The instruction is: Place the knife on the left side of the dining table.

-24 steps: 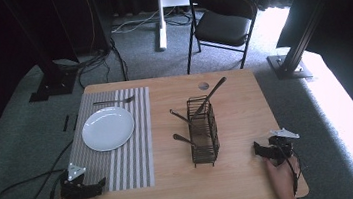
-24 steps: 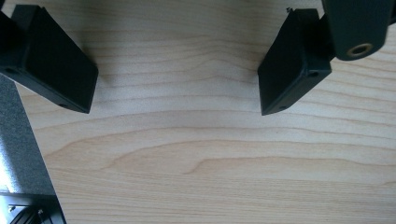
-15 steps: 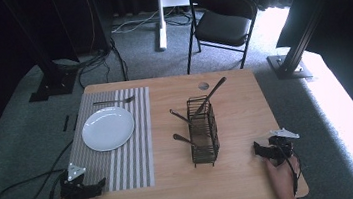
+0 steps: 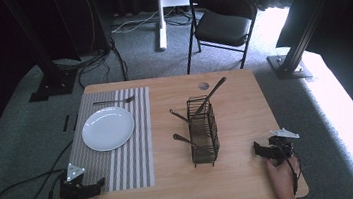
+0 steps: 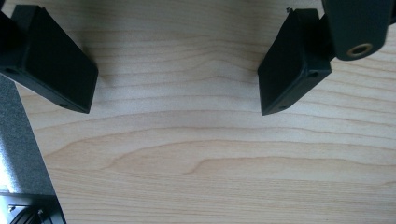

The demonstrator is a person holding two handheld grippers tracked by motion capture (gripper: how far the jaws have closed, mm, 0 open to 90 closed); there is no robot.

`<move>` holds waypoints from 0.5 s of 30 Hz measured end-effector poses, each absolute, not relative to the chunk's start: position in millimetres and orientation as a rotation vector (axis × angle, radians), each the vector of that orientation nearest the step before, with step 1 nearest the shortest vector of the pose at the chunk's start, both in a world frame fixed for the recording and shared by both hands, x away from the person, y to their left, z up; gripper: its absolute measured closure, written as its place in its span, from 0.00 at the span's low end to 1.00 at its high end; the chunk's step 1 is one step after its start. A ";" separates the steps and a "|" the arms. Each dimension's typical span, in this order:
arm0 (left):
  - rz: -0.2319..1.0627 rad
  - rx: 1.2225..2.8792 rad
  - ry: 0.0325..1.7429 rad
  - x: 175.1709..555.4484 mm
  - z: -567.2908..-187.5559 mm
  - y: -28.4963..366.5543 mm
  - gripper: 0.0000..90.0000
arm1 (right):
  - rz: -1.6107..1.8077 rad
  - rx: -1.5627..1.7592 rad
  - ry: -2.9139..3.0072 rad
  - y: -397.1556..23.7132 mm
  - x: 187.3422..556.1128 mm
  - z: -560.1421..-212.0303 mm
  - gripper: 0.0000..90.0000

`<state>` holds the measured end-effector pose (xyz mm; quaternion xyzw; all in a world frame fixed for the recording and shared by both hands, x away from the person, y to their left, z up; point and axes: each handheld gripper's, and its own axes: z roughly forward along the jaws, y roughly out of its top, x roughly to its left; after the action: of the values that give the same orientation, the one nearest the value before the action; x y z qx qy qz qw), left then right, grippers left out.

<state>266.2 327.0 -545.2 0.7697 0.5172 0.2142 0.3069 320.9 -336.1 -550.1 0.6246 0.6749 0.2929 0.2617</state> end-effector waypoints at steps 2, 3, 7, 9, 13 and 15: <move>0.578 2.038 1.370 266.2 -544.6 326.7 0.05 | 0.793 1.691 1.827 -336.1 320.9 -550.1 0.13; 0.581 2.034 1.375 266.4 -544.4 326.8 0.05 | 0.793 1.691 1.827 -336.1 320.9 -550.1 0.13; 0.574 2.014 1.390 266.1 -542.1 328.0 0.05 | 0.793 1.691 1.826 -336.1 321.0 -550.1 0.13; 0.564 2.019 1.388 265.8 -541.6 326.9 0.05 | 0.793 1.692 1.826 -336.1 321.0 -550.1 0.13; 0.558 2.028 1.378 265.5 -539.5 322.5 0.05 | 0.793 1.692 1.826 -336.1 321.0 -550.1 0.13; 0.558 2.038 1.365 265.5 -537.3 319.0 0.05 | 0.793 1.692 1.826 -336.1 321.0 -550.1 0.13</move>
<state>265.5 319.0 -537.3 0.7709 0.5163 0.2110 0.3078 321.0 -336.1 -550.1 0.6252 0.6745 0.2930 0.2614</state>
